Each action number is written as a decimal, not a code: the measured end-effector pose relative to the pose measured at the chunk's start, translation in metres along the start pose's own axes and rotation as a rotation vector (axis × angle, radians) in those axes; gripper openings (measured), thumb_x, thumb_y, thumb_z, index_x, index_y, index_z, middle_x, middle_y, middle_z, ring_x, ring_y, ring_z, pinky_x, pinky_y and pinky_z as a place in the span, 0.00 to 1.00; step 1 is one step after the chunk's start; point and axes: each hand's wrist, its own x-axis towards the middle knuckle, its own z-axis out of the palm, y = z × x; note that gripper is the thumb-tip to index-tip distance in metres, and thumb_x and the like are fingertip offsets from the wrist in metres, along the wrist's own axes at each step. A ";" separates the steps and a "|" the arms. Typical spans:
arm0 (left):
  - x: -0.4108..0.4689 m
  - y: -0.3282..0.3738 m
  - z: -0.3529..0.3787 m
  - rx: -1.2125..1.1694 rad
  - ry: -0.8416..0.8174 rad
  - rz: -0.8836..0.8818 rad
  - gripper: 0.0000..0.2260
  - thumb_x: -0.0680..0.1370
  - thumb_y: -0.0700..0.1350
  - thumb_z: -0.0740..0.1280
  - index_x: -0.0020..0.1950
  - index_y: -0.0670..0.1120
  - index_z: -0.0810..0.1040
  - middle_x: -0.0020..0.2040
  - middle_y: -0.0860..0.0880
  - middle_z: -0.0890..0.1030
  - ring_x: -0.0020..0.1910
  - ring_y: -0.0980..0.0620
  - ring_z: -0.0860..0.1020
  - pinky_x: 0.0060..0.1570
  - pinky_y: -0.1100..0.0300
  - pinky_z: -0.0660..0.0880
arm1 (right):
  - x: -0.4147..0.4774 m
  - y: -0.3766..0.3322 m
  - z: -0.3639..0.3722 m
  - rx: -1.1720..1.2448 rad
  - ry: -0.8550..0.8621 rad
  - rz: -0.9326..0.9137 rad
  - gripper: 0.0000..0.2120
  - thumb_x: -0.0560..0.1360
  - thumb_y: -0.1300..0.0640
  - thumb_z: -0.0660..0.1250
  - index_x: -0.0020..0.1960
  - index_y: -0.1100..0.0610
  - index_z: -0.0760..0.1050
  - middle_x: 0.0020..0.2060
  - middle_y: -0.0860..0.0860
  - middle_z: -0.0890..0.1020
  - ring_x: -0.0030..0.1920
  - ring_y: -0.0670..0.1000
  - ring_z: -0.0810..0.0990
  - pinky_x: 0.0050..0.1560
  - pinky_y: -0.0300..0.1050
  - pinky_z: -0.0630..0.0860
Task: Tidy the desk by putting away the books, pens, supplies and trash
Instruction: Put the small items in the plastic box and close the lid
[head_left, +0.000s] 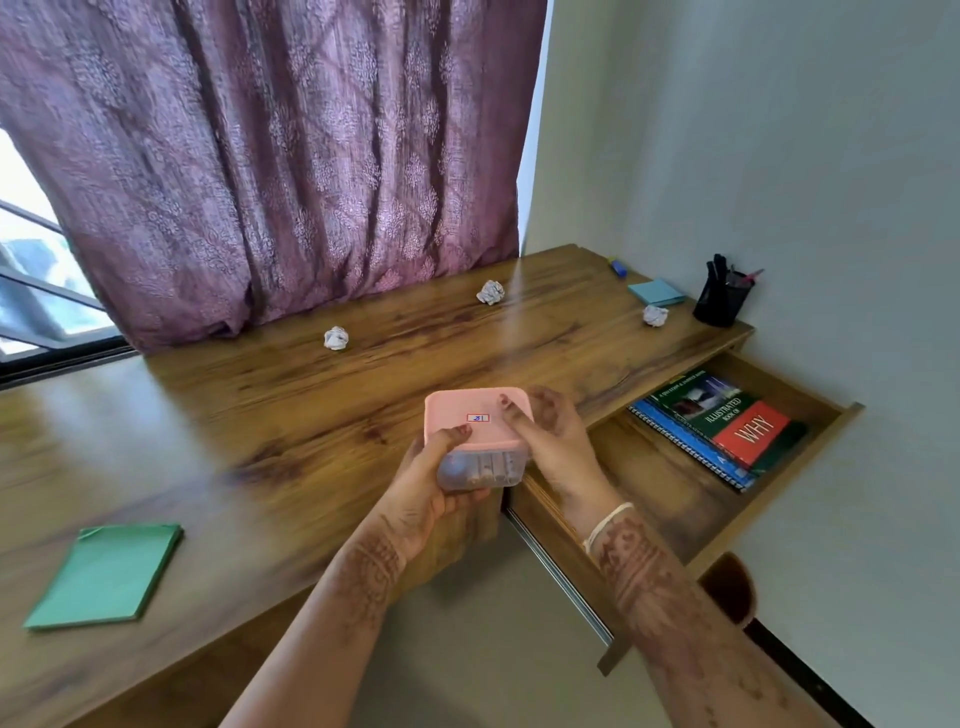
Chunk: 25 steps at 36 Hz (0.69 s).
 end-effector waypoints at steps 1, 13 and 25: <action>0.002 0.000 0.000 -0.005 0.013 0.007 0.33 0.67 0.53 0.74 0.70 0.47 0.70 0.59 0.40 0.81 0.56 0.41 0.82 0.47 0.49 0.81 | -0.003 0.005 0.004 0.099 0.000 0.095 0.21 0.72 0.49 0.72 0.61 0.54 0.72 0.55 0.50 0.80 0.48 0.43 0.81 0.43 0.34 0.78; 0.008 -0.012 0.006 -0.076 0.040 -0.075 0.14 0.75 0.45 0.69 0.59 0.52 0.71 0.50 0.42 0.82 0.37 0.47 0.85 0.42 0.49 0.80 | -0.003 0.034 0.015 0.104 -0.065 0.186 0.46 0.58 0.20 0.62 0.68 0.48 0.70 0.55 0.51 0.84 0.55 0.54 0.83 0.61 0.59 0.76; 0.019 -0.021 0.006 -0.004 -0.095 -0.025 0.29 0.65 0.43 0.74 0.65 0.55 0.72 0.53 0.45 0.85 0.53 0.44 0.82 0.59 0.45 0.76 | 0.005 0.017 -0.007 0.155 -0.095 0.384 0.37 0.72 0.26 0.51 0.61 0.53 0.78 0.51 0.56 0.85 0.54 0.56 0.83 0.61 0.54 0.76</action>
